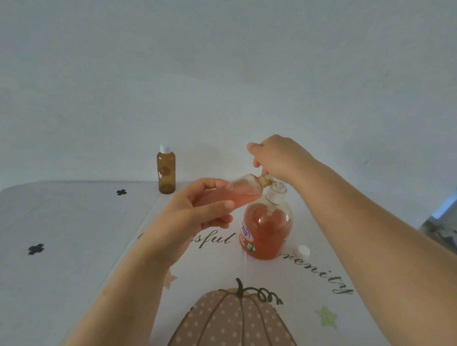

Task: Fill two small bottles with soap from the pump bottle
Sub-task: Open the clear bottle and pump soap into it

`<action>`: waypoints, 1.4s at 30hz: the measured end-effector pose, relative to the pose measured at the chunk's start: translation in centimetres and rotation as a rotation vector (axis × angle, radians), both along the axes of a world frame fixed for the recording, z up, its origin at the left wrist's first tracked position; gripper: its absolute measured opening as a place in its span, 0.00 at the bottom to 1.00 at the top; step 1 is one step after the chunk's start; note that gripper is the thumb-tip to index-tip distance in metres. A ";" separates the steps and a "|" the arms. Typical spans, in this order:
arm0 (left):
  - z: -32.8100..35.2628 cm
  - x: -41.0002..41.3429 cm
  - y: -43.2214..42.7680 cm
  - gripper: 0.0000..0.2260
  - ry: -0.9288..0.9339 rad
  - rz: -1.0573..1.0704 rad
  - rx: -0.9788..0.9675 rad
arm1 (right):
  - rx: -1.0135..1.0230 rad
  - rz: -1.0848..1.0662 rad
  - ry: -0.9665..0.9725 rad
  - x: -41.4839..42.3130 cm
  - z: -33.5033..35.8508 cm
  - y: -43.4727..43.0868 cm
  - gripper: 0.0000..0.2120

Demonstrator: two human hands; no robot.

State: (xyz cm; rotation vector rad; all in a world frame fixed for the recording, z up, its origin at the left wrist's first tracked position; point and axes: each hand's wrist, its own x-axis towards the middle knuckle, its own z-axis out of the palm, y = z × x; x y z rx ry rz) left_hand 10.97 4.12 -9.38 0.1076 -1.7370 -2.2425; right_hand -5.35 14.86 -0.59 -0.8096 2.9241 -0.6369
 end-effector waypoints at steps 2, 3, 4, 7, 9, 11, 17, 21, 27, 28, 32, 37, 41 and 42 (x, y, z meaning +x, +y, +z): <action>0.1 0.0 0.1 0.17 0.000 0.002 0.000 | -0.005 -0.003 -0.003 -0.1 0.0 0.0 0.23; 0.0 -0.1 0.0 0.17 0.000 0.003 0.003 | -0.004 -0.003 -0.002 -0.2 -0.2 -0.1 0.23; 0.1 -0.2 0.0 0.17 -0.001 0.005 0.003 | 0.000 -0.004 0.001 -0.3 -0.3 -0.1 0.23; -0.3 -0.4 -0.3 0.16 -0.017 -0.002 -0.002 | 0.025 -0.005 -0.014 -0.7 -1.3 -0.3 0.23; -0.5 -0.3 -0.5 0.15 -0.025 -0.010 -0.011 | 0.025 -0.002 -0.017 -0.8 -1.8 -0.4 0.23; -0.6 -0.3 -0.6 0.15 -0.026 -0.012 -0.020 | 0.011 -0.007 -0.024 -0.9 -1.8 -0.5 0.23; -0.9 -0.4 -0.5 0.16 -0.032 -0.005 -0.020 | 0.038 -0.007 -0.027 -0.7 -2.1 -0.5 0.24; -0.1 0.4 0.1 0.17 -0.001 -0.023 -0.001 | 0.056 -0.010 0.028 0.5 -0.3 0.0 0.23; 0.1 0.1 0.1 0.18 0.006 -0.001 0.011 | 0.054 -0.008 0.015 0.0 0.1 -0.2 0.23; 0.1 0.1 0.1 0.18 0.008 0.001 0.012 | 0.045 -0.005 0.003 -0.1 0.1 -0.2 0.23; 0.2 -0.1 0.1 0.17 0.006 -0.013 0.017 | 0.027 0.016 -0.030 -0.3 0.0 -0.3 0.21; -0.2 -0.3 -0.2 0.17 -0.008 -0.015 0.013 | 0.031 0.008 -0.050 -1.0 -1.5 -0.7 0.18; -0.6 -0.4 -0.4 0.18 -0.018 -0.018 0.015 | 0.020 0.006 -0.026 -1.2 -1.8 -0.8 0.18; -0.7 -0.4 -0.5 0.17 -0.017 -0.023 0.014 | 0.013 0.006 -0.015 -1.2 -1.9 -0.7 0.18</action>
